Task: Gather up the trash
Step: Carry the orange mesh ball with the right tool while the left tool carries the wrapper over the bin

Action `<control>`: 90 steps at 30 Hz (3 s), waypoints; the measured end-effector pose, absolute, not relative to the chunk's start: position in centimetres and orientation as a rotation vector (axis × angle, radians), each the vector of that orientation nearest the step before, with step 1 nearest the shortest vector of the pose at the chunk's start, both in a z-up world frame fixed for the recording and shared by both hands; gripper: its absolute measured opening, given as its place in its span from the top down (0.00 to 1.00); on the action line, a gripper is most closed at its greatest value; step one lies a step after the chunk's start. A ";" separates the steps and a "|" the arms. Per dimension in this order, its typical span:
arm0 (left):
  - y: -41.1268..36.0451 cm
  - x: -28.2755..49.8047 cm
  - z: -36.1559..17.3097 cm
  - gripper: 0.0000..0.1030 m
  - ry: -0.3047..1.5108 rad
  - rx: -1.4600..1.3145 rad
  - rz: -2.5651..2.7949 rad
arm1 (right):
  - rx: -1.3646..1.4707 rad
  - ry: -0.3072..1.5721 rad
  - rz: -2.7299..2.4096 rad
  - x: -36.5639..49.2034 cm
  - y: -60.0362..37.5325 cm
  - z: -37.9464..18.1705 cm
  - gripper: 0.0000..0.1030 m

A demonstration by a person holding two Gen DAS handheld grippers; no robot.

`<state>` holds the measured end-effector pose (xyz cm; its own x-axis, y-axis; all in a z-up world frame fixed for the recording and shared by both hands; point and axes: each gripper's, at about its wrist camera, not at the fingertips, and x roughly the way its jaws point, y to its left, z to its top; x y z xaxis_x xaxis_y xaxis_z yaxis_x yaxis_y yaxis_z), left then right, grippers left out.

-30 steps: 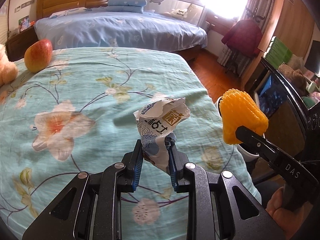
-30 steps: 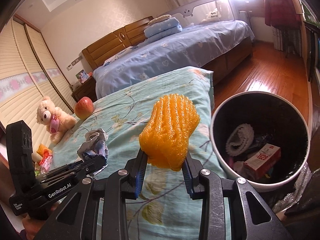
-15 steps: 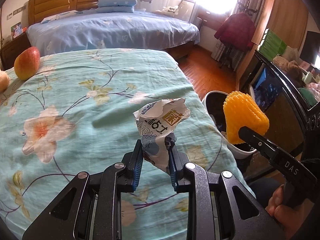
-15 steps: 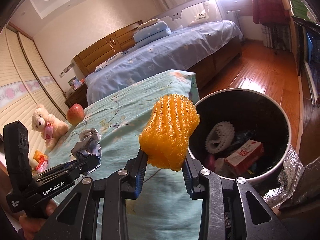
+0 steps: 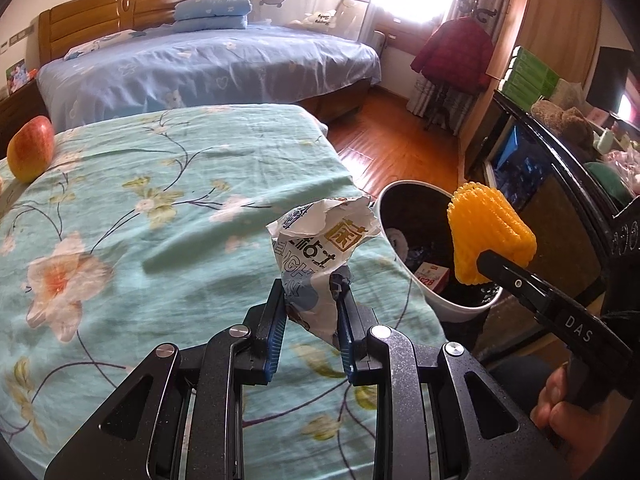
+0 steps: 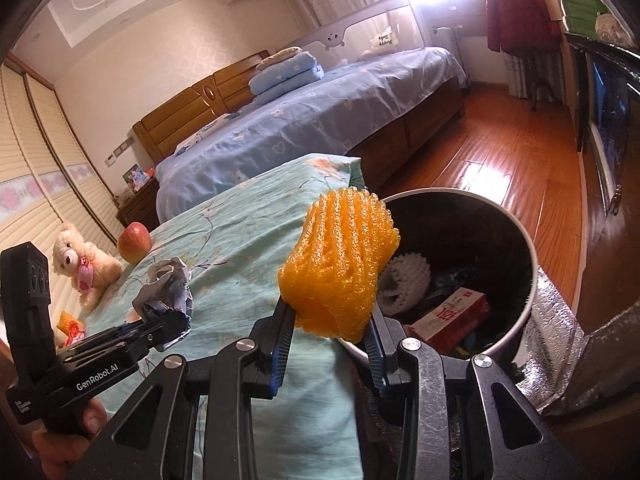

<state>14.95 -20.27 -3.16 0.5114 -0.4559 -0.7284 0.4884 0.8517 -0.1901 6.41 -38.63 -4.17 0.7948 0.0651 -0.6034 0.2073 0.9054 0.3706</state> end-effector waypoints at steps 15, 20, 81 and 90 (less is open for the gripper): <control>-21.8 14.7 -3.0 0.79 0.861 0.055 -0.592 | 0.451 0.655 -0.111 5.7 -40.0 -4.4 0.67; -22.5 14.7 -2.7 0.79 0.855 0.061 -0.604 | 0.450 0.652 -0.119 5.5 -40.4 -4.4 0.67; -29.4 15.0 -2.7 0.79 0.856 0.130 -0.678 | 0.452 0.671 -0.178 5.4 -45.4 -5.4 0.67; -30.2 15.2 -2.6 0.79 0.854 0.133 -0.685 | 0.448 0.680 -0.182 5.8 -45.9 -5.5 0.67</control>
<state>15.17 -30.16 -2.59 0.4591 -0.5029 -0.7323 0.6057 0.7802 -0.1561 5.82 -45.90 -5.50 0.7665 -0.0181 -0.6420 0.3051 0.8899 0.3392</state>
